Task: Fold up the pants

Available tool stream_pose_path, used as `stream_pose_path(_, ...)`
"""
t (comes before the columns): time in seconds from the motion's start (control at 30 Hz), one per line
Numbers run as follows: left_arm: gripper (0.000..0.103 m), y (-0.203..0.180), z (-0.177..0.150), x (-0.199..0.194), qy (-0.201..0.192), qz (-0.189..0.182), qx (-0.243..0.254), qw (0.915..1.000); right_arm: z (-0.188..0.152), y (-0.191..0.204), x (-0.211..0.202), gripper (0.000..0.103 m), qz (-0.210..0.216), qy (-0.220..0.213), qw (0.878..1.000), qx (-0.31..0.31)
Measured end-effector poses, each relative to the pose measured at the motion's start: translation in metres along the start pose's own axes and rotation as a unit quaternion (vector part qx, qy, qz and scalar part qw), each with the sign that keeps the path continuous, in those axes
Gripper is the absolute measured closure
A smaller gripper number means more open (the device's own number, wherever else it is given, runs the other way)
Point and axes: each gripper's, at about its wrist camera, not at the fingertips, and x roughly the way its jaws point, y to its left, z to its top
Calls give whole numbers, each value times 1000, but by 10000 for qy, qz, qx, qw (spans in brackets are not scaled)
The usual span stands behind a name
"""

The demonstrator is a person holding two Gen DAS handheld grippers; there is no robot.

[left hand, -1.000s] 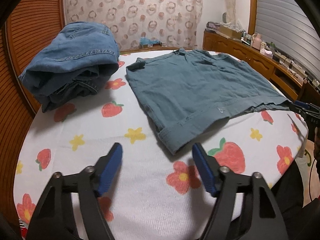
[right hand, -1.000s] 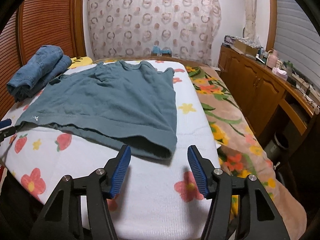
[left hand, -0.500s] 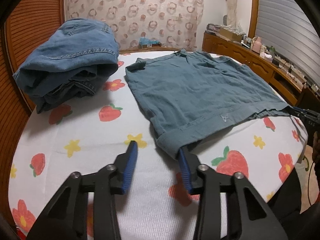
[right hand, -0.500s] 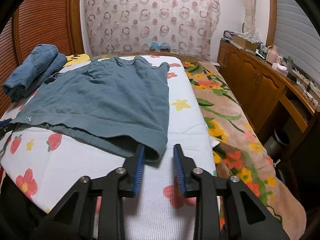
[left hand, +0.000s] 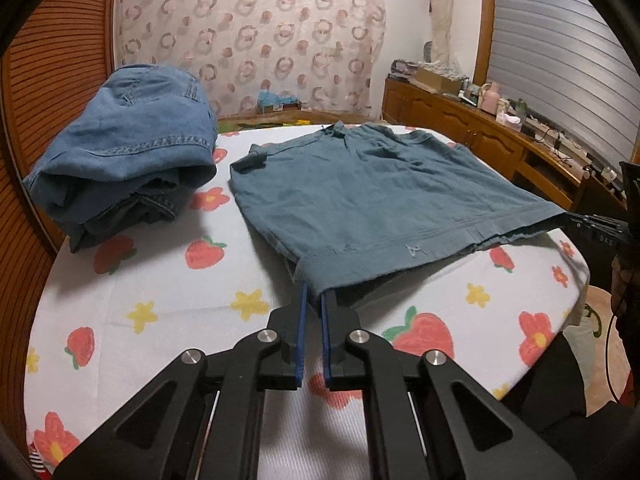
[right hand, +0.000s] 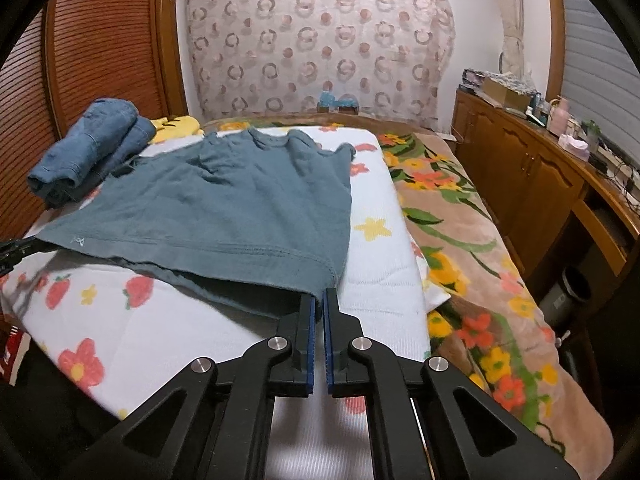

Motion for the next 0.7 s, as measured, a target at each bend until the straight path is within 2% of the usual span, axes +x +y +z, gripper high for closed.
stream_pose_path(0.3,98,4,5,-30,-199,-127,-5,9997,-11,-3,-27,100,147,-113,9998,-3)
stream_pose_path(0.7,98,2,-12,-51,-91,-257,19,9996,-31,-15,-64,100,326,-82,9994,-52)
